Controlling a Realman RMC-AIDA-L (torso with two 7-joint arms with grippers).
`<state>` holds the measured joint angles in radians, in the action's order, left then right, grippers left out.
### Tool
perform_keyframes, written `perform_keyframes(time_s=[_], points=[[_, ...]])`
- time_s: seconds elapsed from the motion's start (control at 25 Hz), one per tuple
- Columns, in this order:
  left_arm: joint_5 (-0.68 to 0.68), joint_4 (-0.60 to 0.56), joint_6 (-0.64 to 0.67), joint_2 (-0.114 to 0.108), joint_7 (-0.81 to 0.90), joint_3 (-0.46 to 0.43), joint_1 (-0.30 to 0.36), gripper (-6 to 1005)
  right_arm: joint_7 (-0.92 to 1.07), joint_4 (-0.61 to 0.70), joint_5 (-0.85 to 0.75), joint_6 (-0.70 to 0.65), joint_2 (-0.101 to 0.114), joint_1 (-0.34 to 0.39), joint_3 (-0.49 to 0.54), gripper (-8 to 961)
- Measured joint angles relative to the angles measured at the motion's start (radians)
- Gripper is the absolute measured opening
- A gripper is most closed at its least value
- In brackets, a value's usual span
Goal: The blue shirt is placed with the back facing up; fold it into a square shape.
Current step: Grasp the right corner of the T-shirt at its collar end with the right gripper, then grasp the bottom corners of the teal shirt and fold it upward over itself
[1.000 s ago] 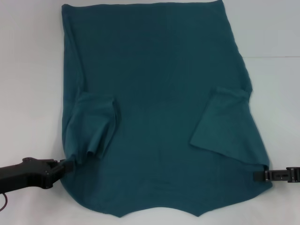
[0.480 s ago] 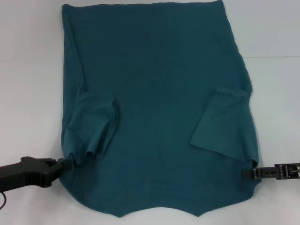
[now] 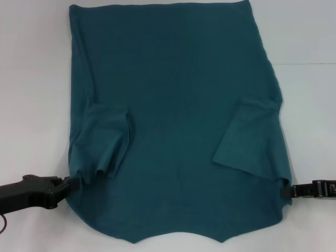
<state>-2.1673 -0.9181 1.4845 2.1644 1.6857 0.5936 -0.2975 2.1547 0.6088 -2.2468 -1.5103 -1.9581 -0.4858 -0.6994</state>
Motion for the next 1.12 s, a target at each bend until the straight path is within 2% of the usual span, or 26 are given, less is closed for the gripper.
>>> perform_keyframes(time_s=[0.16, 0.6, 0.76, 0.92, 1.12], points=[[0.0, 0.0, 0.0, -0.001, 0.0, 0.0, 0.0, 57, 0.023, 0.0, -0.028, 0.019, 0.001, -0.001, 0.001, 213], [0.0, -0.001, 0.0, -0.002, 0.0, 0.0, -0.001, 59, 0.014, 0.003, -0.037, 0.025, -0.002, -0.002, 0.007, 1], [0.0, -0.003, 0.006, -0.002, 0.008, 0.0, -0.002, 60, -0.006, 0.01, -0.032, 0.018, -0.004, 0.009, 0.022, -1], [-0.007, -0.006, 0.025, -0.008, 0.056, -0.008, 0.005, 61, -0.077, 0.005, -0.03, -0.029, -0.002, 0.025, 0.091, 0], [-0.029, -0.008, 0.112, -0.02, 0.104, -0.098, 0.017, 61, -0.146, 0.006, -0.029, -0.061, -0.005, 0.056, 0.153, 0]])
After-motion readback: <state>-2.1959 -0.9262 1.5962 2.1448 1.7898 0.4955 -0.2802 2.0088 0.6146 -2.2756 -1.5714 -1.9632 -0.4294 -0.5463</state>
